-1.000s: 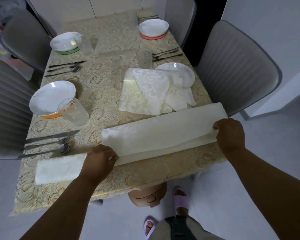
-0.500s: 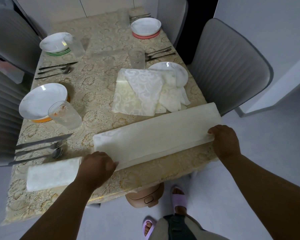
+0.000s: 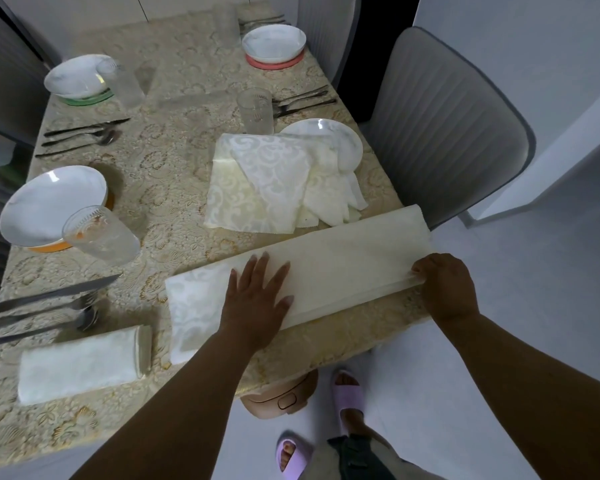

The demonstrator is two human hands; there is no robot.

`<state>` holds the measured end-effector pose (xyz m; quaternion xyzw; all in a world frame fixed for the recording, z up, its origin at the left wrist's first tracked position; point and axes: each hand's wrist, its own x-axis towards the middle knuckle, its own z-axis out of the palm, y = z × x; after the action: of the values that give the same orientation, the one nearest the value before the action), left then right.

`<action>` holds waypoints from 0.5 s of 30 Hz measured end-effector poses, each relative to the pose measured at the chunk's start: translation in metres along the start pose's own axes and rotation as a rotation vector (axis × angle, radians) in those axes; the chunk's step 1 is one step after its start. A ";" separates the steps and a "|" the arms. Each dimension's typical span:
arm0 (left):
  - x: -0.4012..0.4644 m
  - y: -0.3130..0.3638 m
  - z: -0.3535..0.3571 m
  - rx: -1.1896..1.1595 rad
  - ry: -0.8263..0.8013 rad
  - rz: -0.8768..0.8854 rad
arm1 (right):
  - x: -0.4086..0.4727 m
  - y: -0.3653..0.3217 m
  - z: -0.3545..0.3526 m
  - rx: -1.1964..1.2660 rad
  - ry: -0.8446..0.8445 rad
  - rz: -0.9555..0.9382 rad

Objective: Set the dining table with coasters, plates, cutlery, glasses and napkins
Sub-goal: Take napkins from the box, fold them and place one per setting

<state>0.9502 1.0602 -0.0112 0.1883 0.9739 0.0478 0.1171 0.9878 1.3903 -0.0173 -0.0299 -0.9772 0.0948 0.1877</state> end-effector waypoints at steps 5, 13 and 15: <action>-0.005 0.001 0.011 -0.053 -0.005 -0.053 | -0.003 0.012 0.010 0.051 -0.078 0.047; 0.016 0.007 0.003 -0.042 0.098 -0.058 | 0.000 0.013 0.009 0.053 -0.090 0.069; 0.016 0.006 0.011 -0.031 0.041 -0.071 | 0.003 0.009 0.006 0.027 -0.110 0.097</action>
<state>0.9404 1.0727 -0.0245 0.1508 0.9813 0.0628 0.1018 0.9834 1.3987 -0.0238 -0.0694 -0.9820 0.1187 0.1293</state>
